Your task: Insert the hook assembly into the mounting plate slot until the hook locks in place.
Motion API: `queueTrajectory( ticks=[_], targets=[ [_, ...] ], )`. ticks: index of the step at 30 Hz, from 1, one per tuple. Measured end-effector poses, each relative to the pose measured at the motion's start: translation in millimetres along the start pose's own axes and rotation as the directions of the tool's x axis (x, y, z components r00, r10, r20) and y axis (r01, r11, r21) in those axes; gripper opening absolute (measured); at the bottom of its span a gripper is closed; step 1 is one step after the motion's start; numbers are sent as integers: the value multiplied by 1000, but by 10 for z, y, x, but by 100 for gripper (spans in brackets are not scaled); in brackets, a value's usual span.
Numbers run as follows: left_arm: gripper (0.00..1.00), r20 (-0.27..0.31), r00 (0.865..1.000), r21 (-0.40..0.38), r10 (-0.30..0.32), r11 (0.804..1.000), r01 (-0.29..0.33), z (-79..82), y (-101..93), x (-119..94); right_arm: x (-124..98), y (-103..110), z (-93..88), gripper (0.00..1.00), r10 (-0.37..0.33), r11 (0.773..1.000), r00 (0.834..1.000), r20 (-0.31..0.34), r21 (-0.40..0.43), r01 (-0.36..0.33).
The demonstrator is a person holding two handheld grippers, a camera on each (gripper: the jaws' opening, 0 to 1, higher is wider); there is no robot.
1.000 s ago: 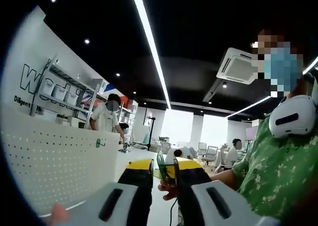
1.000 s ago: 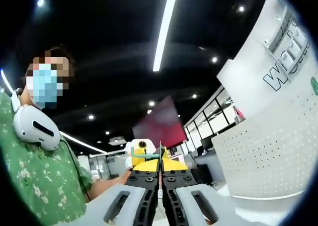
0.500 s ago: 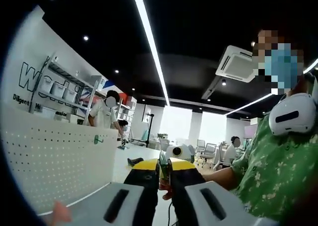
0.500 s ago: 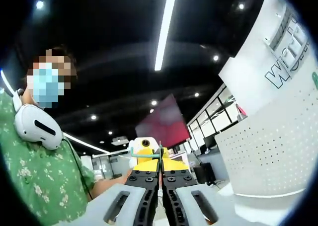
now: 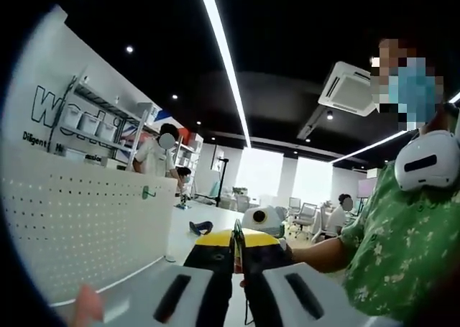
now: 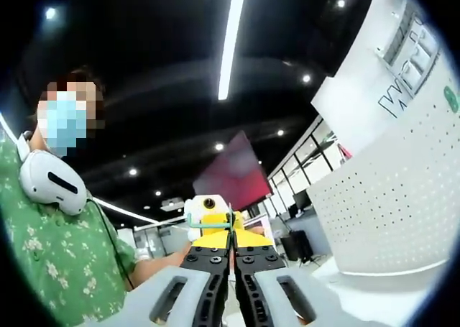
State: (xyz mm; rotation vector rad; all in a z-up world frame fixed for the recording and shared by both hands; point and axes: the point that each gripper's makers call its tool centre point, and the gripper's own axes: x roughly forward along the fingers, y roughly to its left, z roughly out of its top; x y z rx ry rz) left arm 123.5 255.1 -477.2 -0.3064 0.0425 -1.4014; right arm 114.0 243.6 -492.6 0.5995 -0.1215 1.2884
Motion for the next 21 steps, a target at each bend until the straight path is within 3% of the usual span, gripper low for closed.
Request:
queueTrajectory(
  ticks=[8,21],
  targets=[
    [2,-21,1000,-18,9,1000,-9,-106,74,-22,-13,-130,-113,1,-45,999,998,-31,17,46],
    [2,-52,996,-32,75,997,-76,-272,254,-44,-63,-342,-249,3,-139,990,987,-76,-3,139]
  ],
)
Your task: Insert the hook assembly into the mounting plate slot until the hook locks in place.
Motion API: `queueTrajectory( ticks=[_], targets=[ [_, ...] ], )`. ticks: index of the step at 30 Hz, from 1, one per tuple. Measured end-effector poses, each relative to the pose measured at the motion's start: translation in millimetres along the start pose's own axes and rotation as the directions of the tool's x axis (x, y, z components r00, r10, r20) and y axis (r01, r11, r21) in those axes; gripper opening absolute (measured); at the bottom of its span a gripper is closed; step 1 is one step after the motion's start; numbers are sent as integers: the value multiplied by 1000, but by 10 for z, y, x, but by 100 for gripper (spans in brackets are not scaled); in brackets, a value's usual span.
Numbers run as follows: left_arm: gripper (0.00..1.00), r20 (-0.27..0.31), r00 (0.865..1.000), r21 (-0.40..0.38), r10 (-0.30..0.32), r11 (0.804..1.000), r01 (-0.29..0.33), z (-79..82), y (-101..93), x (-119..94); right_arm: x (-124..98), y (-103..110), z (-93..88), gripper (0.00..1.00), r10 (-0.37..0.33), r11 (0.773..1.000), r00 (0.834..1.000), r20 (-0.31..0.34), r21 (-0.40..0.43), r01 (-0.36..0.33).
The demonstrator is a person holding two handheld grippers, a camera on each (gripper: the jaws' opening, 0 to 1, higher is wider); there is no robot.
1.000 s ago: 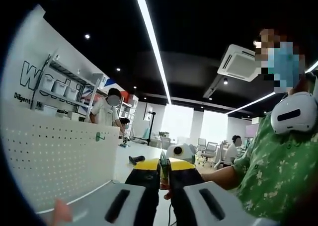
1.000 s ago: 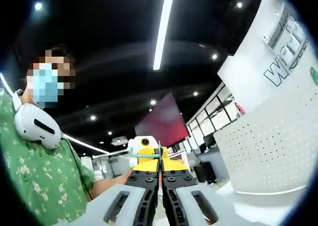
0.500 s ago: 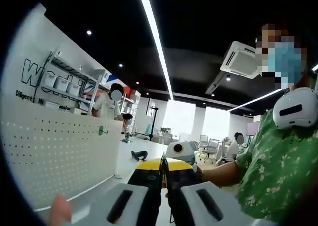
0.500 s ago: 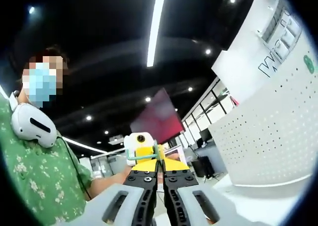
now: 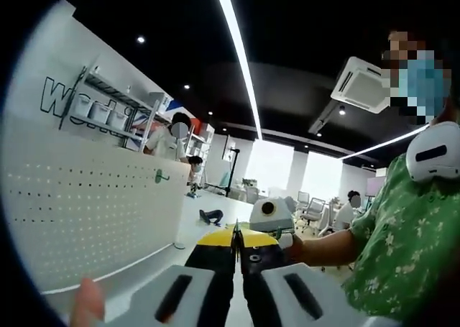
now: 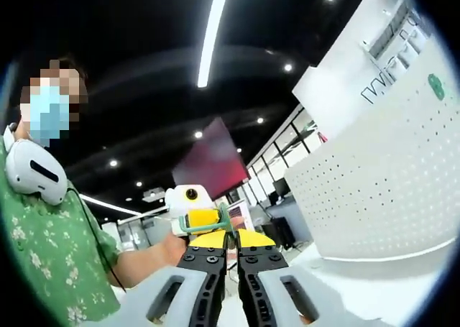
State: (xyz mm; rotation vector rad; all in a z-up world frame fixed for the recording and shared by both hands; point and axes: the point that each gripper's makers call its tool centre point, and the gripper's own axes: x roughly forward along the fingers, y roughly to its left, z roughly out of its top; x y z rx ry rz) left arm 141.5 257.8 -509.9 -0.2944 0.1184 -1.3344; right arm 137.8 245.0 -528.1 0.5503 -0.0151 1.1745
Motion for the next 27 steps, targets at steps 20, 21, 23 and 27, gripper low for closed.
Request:
queueTrajectory(
  ticks=[20,21,23,27],
  targets=[
    [2,-87,981,36,171,985,-168,-411,444,-20,-136,-329,-329,7,-209,959,965,-158,-224,172],
    [2,-86,981,30,176,984,-174,-425,463,-22,-141,-340,-348,7,-216,957,962,-165,-230,175],
    [2,-83,978,18,190,982,-189,-457,509,-28,-152,-356,-362,7,-224,955,959,-172,-237,180],
    [2,-86,972,11,219,976,-219,-511,588,-29,-165,-374,-388,7,-236,950,955,-181,-252,187]
  ],
)
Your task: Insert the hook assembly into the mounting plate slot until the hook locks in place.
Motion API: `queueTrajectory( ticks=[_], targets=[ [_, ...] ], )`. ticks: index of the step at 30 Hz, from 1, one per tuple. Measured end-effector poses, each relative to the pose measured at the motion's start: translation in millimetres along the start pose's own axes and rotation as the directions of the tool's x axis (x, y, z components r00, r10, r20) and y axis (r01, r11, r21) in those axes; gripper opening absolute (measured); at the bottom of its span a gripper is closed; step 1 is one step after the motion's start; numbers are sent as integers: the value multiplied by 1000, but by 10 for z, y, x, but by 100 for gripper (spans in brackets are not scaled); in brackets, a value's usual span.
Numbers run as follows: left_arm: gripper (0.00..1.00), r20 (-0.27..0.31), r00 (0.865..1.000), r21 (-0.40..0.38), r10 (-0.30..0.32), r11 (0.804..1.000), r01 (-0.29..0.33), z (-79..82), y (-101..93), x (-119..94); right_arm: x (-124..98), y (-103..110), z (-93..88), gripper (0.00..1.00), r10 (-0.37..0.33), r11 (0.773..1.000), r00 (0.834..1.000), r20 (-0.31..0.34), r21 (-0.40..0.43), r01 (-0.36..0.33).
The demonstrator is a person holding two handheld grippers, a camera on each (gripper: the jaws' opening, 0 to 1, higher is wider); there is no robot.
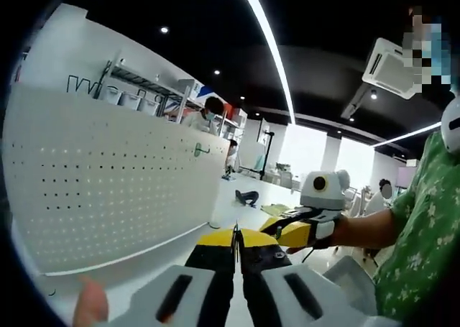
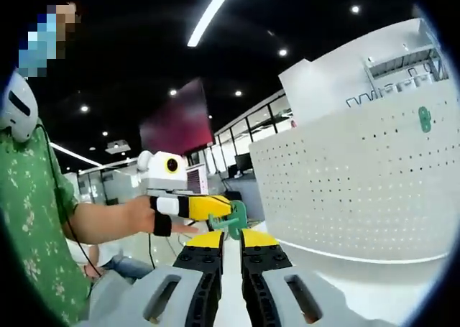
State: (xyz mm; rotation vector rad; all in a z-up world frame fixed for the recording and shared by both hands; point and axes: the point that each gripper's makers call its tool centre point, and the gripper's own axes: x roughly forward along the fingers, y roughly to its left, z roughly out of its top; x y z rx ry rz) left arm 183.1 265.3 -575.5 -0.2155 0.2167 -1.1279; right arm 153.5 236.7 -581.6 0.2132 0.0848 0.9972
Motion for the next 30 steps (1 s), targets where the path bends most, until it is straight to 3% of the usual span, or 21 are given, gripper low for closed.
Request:
queueTrajectory(
  ticks=[6,10,17,23,30],
  targets=[
    [2,-5,999,0,50,999,-50,-83,82,50,17,0,-80,9,-32,999,999,-31,-22,31],
    [2,-11,997,-1,72,997,-72,-132,97,81,24,-33,-135,9,-84,994,995,-59,-81,79],
    [2,-7,995,-9,104,994,-105,-171,110,122,22,-133,-155,10,-160,982,985,-66,-108,152],
    [2,-13,988,-7,153,988,-153,-208,169,141,40,-184,-193,10,-229,959,968,-103,-192,207],
    [2,7,981,-33,193,981,-193,-216,193,172,70,-232,-164,10,-261,951,962,-86,-194,240]
  ],
)
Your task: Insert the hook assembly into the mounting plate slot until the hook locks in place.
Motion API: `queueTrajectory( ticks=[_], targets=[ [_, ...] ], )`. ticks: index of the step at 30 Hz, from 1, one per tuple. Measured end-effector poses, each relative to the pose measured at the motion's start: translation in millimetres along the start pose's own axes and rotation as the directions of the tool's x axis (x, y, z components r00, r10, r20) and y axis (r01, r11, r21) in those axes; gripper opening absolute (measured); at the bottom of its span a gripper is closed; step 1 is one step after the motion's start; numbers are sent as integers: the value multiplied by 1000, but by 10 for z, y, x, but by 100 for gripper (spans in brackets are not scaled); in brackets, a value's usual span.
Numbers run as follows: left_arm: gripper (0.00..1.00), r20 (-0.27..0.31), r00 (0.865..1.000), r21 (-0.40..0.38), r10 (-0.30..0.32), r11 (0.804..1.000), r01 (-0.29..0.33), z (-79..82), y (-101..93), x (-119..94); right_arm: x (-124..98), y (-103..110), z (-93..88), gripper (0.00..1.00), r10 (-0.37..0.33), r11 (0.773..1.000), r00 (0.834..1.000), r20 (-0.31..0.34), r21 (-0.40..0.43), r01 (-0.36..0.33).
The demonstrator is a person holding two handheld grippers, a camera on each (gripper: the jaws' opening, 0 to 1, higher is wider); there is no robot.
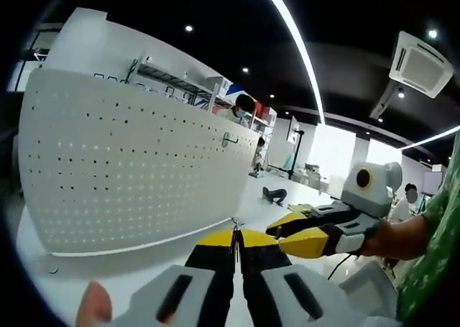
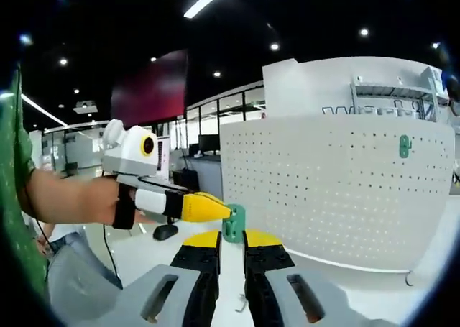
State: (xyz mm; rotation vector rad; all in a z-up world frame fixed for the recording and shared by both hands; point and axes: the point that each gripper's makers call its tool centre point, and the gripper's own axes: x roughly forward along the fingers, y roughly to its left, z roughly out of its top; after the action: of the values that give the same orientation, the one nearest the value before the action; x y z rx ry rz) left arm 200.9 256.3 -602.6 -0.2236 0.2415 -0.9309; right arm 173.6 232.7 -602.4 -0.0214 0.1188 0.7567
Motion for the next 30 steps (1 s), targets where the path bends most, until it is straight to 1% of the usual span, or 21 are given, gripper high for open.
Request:
queueTrajectory(
  ticks=[3,5,6,9,10,14,15,18,21,30],
  targets=[
    [2,7,1000,-16,13,1000,-13,-8,3,14,28,-7,14,9,-14,1000,1000,4,-9,14],
    [2,6,1000,-16,15,1000,-15,-14,-6,25,47,-41,8,8,-42,998,999,-4,-55,41],
    [2,7,1000,-17,18,1000,-18,-14,-6,29,62,-25,2,8,-38,997,999,-8,-67,37],
    [2,12,1000,-24,24,999,-23,-4,-10,45,89,-32,-1,7,-50,996,999,-11,-79,49],
    [2,13,1000,-23,27,999,-27,0,-9,52,98,-53,-11,6,-66,993,998,-17,-94,64],
    [2,11,999,-25,33,999,-32,-1,-18,84,131,-71,-8,6,-83,988,996,-14,-131,81],
    [2,8,999,-27,34,999,-34,-7,-17,90,141,-84,-20,5,-95,985,995,-25,-149,90],
    [2,8,999,-30,38,999,-38,-14,-22,102,155,-110,-30,5,-113,977,993,-30,-186,106],
    [2,8,999,-32,43,999,-43,-16,-21,110,159,-142,-51,4,-130,972,991,-40,-201,119],
    [2,4,999,-34,54,998,-54,-24,-25,139,182,-178,-67,4,-145,968,989,-41,-211,133]
  ],
)
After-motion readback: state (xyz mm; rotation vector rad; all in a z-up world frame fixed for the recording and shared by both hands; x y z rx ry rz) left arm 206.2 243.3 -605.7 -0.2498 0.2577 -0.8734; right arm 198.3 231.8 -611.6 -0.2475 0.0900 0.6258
